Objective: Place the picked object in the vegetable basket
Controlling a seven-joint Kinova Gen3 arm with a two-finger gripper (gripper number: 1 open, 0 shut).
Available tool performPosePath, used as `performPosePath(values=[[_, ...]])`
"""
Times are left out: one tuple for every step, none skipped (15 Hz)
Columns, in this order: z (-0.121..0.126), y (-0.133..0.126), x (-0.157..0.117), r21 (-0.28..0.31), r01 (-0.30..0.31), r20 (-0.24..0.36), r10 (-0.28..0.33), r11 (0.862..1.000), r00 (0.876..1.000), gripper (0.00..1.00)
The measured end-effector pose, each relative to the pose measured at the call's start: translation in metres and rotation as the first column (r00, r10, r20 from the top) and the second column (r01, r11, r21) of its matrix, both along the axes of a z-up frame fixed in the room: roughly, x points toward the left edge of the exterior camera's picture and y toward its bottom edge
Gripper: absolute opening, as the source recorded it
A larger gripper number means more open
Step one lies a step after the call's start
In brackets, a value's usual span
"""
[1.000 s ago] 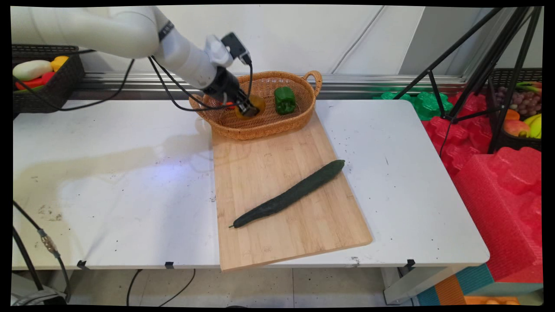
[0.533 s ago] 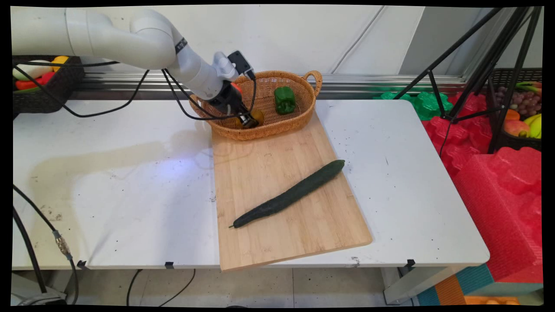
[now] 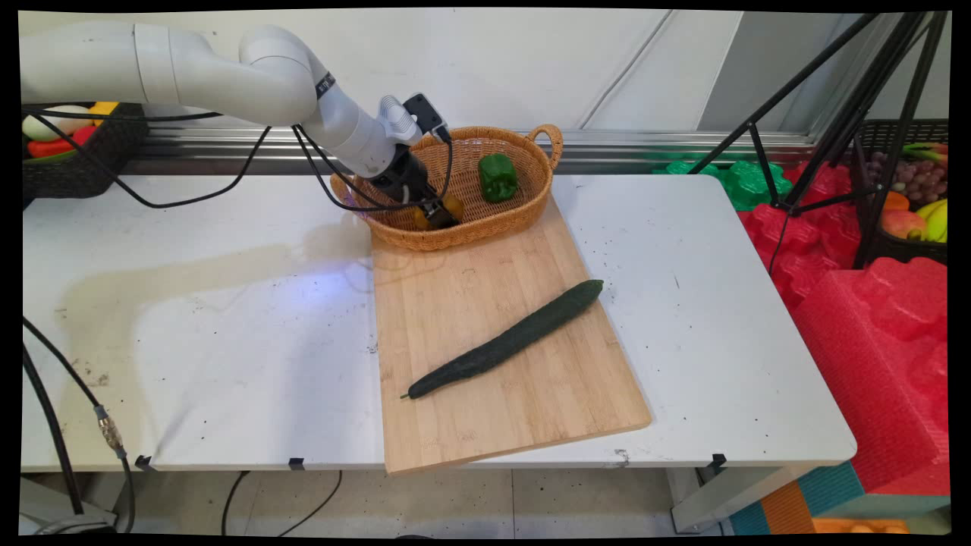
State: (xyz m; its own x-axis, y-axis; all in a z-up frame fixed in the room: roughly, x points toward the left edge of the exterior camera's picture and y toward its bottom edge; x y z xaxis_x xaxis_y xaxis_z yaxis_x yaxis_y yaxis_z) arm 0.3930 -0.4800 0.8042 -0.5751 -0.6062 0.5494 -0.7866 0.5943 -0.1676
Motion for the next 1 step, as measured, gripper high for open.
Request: performPosePath(values=[[0.0007, -0.001, -0.0004, -0.004, -0.002, -0.005, 0.002, 1.0, 1.0, 1.0]])
